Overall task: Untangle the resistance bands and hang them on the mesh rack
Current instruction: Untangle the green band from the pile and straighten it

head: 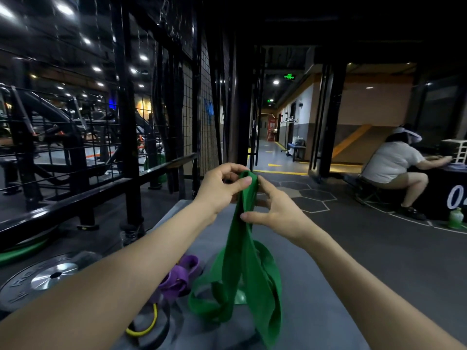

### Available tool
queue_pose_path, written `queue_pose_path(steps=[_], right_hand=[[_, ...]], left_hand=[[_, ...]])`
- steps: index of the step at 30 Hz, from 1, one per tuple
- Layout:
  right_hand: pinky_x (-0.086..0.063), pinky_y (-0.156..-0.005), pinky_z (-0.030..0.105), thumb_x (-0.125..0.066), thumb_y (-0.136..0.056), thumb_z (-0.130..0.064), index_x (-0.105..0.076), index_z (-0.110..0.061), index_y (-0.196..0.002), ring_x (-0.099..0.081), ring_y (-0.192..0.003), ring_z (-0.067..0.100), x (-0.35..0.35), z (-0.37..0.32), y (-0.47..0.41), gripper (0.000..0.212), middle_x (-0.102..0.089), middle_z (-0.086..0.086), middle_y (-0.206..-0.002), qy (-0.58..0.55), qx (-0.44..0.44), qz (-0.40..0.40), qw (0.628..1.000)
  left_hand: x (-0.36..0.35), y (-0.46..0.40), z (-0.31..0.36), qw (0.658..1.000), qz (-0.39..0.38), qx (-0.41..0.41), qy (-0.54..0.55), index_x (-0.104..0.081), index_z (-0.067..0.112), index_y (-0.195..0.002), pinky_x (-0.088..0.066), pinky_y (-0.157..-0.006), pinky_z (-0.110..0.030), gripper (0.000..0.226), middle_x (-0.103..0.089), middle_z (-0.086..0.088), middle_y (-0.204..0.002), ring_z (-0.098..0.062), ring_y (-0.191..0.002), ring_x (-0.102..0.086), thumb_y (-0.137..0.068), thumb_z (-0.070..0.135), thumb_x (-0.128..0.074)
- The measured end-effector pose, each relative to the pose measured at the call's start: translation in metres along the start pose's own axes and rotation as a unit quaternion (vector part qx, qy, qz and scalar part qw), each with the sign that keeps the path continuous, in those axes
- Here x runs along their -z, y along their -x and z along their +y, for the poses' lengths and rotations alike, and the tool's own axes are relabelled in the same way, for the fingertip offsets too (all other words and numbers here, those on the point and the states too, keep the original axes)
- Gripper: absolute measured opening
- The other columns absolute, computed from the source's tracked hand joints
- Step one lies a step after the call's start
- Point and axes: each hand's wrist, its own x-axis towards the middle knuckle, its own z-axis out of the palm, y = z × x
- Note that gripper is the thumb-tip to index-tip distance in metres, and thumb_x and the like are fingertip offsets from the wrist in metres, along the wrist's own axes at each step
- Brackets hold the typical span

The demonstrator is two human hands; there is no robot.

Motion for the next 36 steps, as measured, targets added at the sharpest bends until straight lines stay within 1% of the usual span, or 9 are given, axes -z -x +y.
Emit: queue_pose_path(steps=[3,8,11,15,19,23,30,33,36], right_hand=[[-0.040,-0.085,0.002,-0.078,-0.070,-0.017,-0.038,-0.018,-0.136,-0.051,-0.110,0.005,-0.005,-0.010,0.000,0.078,-0.057,-0.005,-0.125,0.070,0.026,0.010,0.997],[-0.051,-0.089,0.048,-0.055,-0.080,0.007,-0.061,-0.006,-0.112,-0.065,-0.097,0.030,0.007,-0.010,-0.002,0.035,-0.069,0.013,-0.104,0.055,0.027,-0.003,0.998],[-0.055,-0.085,0.038,-0.051,-0.088,0.008,-0.067,-0.009,-0.103,-0.067,-0.085,0.019,0.024,-0.011,0.001,0.028,-0.072,0.011,-0.096,-0.007,0.031,-0.028,0.999],[-0.055,-0.068,0.021,-0.049,-0.089,0.009,-0.068,-0.016,-0.091,-0.066,-0.069,0.009,0.047,-0.011,0.003,0.031,-0.072,-0.003,-0.076,-0.075,0.020,-0.083,0.994],[-0.053,-0.073,0.018,-0.044,-0.091,0.009,-0.066,-0.012,-0.097,-0.065,-0.073,0.008,0.060,-0.013,0.002,0.032,-0.072,-0.001,-0.081,-0.145,0.010,-0.087,0.986],[-0.051,-0.072,0.017,-0.044,-0.094,-0.002,-0.066,-0.014,-0.104,-0.062,-0.079,0.009,0.062,-0.011,0.003,0.027,-0.069,0.004,-0.093,-0.177,0.014,-0.037,0.983],[-0.050,-0.086,0.037,-0.052,-0.089,-0.042,-0.068,-0.013,-0.107,-0.058,-0.087,0.020,0.047,-0.021,0.013,0.038,-0.065,0.020,-0.096,-0.135,0.010,0.013,0.991],[-0.047,-0.085,0.036,-0.057,-0.087,-0.047,-0.070,-0.024,-0.097,-0.060,-0.083,0.018,0.043,-0.026,0.008,0.029,-0.064,0.005,-0.085,-0.064,0.017,0.036,0.997],[-0.048,-0.097,0.039,-0.060,-0.088,-0.037,-0.065,-0.023,-0.110,-0.063,-0.100,0.016,0.043,-0.026,0.000,0.027,-0.068,-0.002,-0.104,-0.027,0.010,0.101,0.994]], left_hand=[[-0.004,-0.003,-0.002,0.999,0.003,-0.010,-0.045,-0.065,0.024,-0.085,-0.058,-0.076,-0.045,0.016,-0.048,-0.003,-0.078,-0.020,-0.079,-0.054,-0.079,0.011,-0.071],[0.001,-0.005,-0.002,0.994,-0.032,-0.026,-0.098,-0.059,0.021,-0.083,-0.047,-0.064,-0.020,0.018,-0.048,0.000,-0.072,-0.011,-0.068,-0.047,-0.074,0.018,-0.075],[0.012,-0.006,-0.003,0.994,-0.063,-0.025,-0.087,-0.061,0.022,-0.082,-0.046,-0.076,-0.031,0.015,-0.054,-0.010,-0.084,-0.018,-0.077,-0.051,-0.076,0.014,-0.072],[0.022,-0.006,0.001,0.983,-0.133,-0.007,-0.125,-0.064,0.014,-0.093,-0.046,-0.074,-0.011,0.009,-0.063,0.001,-0.084,0.001,-0.074,-0.058,-0.087,0.009,-0.060],[0.019,0.000,0.008,0.972,-0.211,0.056,-0.088,-0.063,0.010,-0.094,-0.049,-0.069,-0.015,0.016,-0.066,0.005,-0.074,-0.003,-0.068,-0.061,-0.095,0.015,-0.048],[0.009,-0.001,0.014,0.981,-0.175,0.082,-0.004,-0.061,0.014,-0.085,-0.040,-0.079,-0.030,0.023,-0.059,-0.003,-0.076,-0.015,-0.075,-0.051,-0.098,0.018,-0.042],[-0.011,0.001,0.019,0.989,-0.118,0.084,-0.014,-0.061,0.012,-0.091,-0.045,-0.078,-0.030,0.014,-0.062,-0.007,-0.085,-0.018,-0.080,-0.055,-0.096,0.012,-0.047],[-0.025,0.001,0.018,0.995,-0.064,0.082,-0.001,-0.060,0.014,-0.086,-0.044,-0.068,-0.025,0.014,-0.061,-0.003,-0.078,-0.013,-0.074,-0.054,-0.095,0.010,-0.049],[-0.030,-0.002,0.026,0.992,-0.045,0.107,0.055,-0.060,0.017,-0.085,-0.048,-0.064,-0.027,0.014,-0.064,0.000,-0.075,-0.011,-0.067,-0.060,-0.093,0.010,-0.051]])
